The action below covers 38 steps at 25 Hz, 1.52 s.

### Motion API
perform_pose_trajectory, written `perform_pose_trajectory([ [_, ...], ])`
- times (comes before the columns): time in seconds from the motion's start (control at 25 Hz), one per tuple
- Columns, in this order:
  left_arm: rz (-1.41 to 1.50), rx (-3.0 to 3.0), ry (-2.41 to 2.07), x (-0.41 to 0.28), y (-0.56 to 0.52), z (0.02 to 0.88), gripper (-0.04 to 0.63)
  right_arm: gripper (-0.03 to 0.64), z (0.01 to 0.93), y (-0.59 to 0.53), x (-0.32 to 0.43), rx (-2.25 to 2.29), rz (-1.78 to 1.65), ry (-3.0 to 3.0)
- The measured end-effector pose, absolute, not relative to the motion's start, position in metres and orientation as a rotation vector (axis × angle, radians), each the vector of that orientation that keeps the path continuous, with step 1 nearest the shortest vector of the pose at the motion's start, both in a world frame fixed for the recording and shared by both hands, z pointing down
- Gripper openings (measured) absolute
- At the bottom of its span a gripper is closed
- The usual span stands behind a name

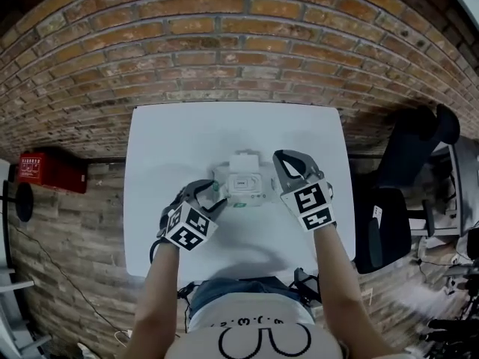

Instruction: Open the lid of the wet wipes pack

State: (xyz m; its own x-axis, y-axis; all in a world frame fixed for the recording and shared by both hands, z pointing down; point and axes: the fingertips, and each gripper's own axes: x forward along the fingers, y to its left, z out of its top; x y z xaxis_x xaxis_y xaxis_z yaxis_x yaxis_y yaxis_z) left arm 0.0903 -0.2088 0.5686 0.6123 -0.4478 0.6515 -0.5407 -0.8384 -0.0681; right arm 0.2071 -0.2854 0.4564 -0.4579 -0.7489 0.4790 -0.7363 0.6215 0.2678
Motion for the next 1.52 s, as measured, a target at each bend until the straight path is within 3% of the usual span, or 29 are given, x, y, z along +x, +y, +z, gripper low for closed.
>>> perform_pose_trajectory([
  [0.4, 0.493, 2.622, -1.198, 0.069, -0.213, 0.48, 0.227, 0.002, 0.424, -0.229, 0.231, 1.377, 0.058, -2.379],
  [0.64, 0.363, 2.644, -1.348, 0.06, -0.219, 0.434, 0.225, 0.002, 0.402, -0.22, 0.23, 1.381, 0.026, -2.445],
  [0.72, 0.265, 2.614, -1.475, 0.051, -0.224, 0.41, -0.002, 0.002, 0.394, -0.217, 0.229, 1.382, -0.006, -2.456],
  [0.96, 0.093, 2.61, -1.665, 0.048, -0.219, 0.353, -0.002, 0.002, 0.364, -0.205, 0.238, 1.428, -0.077, -2.484],
  [1.52, 0.036, 2.681, -1.83, 0.072, -0.178, 0.302, -0.002, 0.002, 0.32, -0.178, 0.258, 1.493, -0.14, -2.56],
])
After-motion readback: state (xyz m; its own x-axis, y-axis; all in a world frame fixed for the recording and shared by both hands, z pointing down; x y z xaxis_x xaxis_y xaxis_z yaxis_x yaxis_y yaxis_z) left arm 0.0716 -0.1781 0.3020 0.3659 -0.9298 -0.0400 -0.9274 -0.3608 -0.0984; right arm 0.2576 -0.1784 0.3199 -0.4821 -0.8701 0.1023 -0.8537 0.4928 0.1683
